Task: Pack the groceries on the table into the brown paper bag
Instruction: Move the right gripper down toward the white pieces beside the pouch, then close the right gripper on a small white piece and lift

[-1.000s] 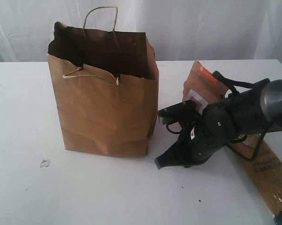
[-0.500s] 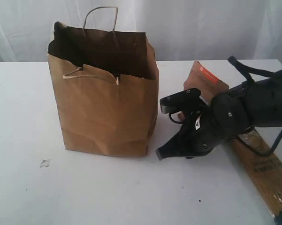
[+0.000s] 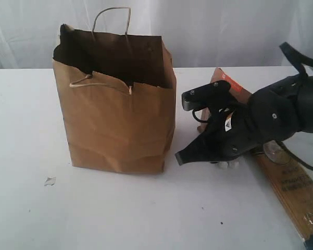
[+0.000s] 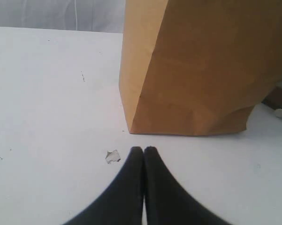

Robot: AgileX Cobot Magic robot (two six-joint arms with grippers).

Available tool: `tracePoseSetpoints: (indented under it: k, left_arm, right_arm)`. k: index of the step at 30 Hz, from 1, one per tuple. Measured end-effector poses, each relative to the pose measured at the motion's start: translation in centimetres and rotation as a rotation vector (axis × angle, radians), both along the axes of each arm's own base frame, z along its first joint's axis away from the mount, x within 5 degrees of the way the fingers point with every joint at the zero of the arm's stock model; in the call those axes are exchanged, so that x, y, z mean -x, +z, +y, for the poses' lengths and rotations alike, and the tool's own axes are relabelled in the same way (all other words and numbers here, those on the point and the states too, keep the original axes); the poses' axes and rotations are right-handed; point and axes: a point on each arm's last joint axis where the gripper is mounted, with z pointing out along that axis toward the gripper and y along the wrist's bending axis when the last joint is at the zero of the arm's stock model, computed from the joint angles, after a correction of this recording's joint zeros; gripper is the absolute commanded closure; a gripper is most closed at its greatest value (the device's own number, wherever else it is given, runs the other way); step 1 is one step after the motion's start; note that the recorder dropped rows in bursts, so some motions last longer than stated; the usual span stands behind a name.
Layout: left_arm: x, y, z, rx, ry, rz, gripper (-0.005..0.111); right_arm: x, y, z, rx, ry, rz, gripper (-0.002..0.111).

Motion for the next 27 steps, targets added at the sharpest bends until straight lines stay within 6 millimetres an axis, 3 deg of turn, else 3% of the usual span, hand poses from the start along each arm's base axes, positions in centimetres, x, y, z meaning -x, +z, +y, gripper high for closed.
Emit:
tracePoseSetpoints:
  k: [27]
  left_arm:
    - [0.0, 0.0, 0.0, 0.0, 0.0, 0.0, 0.107]
  right_arm:
    - [1.1, 5.0, -0.7, -0.096, 0.003, -0.171, 0.106]
